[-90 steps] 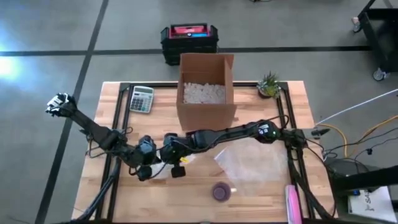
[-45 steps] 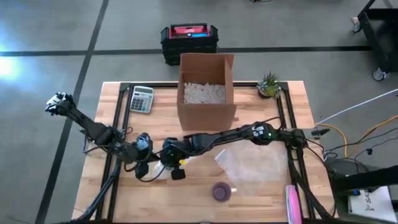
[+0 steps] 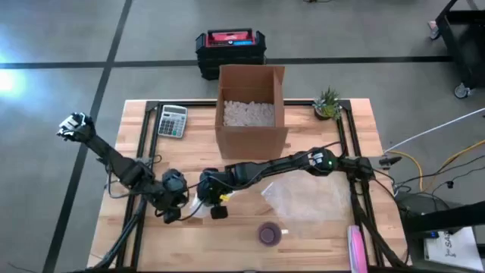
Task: Wrap mug
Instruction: Wrap the yellow mug with bubble wrap
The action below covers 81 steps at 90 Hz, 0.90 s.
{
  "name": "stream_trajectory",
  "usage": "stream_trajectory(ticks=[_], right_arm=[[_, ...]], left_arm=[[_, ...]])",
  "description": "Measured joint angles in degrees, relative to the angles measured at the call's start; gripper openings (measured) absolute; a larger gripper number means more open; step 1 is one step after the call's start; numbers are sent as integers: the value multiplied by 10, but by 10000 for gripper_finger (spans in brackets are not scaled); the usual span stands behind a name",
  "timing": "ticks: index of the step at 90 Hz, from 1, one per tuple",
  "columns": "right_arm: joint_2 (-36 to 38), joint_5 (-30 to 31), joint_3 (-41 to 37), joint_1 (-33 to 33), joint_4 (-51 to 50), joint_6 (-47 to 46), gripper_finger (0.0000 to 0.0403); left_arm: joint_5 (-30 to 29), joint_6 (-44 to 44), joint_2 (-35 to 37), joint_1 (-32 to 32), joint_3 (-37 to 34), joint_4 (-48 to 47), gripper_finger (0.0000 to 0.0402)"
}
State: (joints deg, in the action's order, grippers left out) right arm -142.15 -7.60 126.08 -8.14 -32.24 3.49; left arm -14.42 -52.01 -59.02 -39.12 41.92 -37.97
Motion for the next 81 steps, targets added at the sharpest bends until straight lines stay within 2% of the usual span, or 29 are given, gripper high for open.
stream_trajectory(ticks=[19, 40, 60, 81], right_arm=[[0, 0, 0, 0, 7, -1, 0], [0, 1, -1, 0, 11, -1, 0], [0, 3, -1, -1, 16, 0, 0], [12, 1, 12, 0, -13, 6, 0]], left_arm=[[-15, 13, -25, -13, -47, 141, 0], [-115, 55, -23, -10, -55, 172, 0], [-137, 55, -28, 3, -75, 186, 0], [-140, 45, -50, 12, -111, 247, 0]])
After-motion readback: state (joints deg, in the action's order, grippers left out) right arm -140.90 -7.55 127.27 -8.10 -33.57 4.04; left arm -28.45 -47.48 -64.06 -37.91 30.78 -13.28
